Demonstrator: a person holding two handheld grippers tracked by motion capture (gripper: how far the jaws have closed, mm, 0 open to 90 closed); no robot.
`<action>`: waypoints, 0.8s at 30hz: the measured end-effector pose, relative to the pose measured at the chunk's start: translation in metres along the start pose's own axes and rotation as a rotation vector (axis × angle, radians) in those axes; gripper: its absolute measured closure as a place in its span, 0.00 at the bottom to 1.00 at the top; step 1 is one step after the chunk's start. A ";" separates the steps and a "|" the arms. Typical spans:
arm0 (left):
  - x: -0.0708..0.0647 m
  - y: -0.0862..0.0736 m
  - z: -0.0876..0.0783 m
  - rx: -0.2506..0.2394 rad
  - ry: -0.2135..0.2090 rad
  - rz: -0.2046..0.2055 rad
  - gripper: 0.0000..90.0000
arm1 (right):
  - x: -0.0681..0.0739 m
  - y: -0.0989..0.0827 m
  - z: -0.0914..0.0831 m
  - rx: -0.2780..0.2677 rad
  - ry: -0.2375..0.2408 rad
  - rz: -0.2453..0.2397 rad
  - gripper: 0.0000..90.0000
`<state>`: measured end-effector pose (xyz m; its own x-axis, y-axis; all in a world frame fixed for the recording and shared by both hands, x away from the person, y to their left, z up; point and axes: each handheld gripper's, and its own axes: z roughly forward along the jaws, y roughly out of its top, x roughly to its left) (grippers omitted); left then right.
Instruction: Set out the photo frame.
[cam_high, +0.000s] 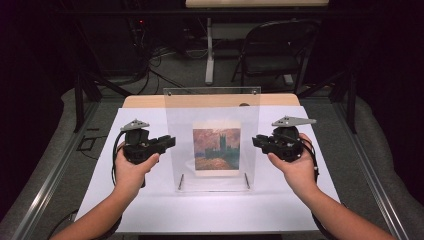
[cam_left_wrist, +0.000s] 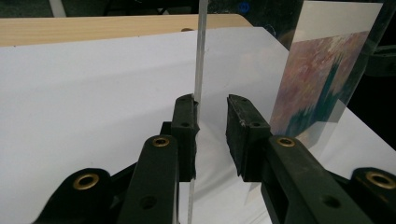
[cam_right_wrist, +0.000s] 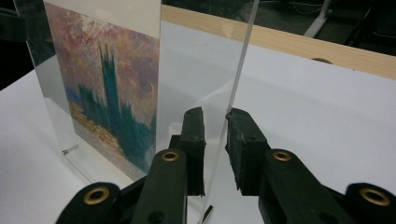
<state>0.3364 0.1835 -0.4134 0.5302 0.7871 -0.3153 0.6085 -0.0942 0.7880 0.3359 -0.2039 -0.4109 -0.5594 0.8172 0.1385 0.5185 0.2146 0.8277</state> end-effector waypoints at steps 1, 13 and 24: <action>0.000 -0.001 -0.001 -0.002 -0.007 -0.003 0.81 | 0.001 -0.001 -0.001 -0.001 0.006 0.008 0.86; -0.007 -0.015 -0.014 -0.005 -0.050 0.013 0.78 | 0.009 -0.012 -0.015 -0.002 0.040 -0.014 0.85; -0.011 -0.024 -0.019 -0.020 -0.060 0.025 0.76 | 0.015 -0.019 -0.021 -0.009 0.053 -0.028 0.83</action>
<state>0.3046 0.1894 -0.4189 0.5796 0.7469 -0.3259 0.5828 -0.1004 0.8064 0.3040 -0.2072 -0.4134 -0.6071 0.7815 0.1440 0.4967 0.2316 0.8365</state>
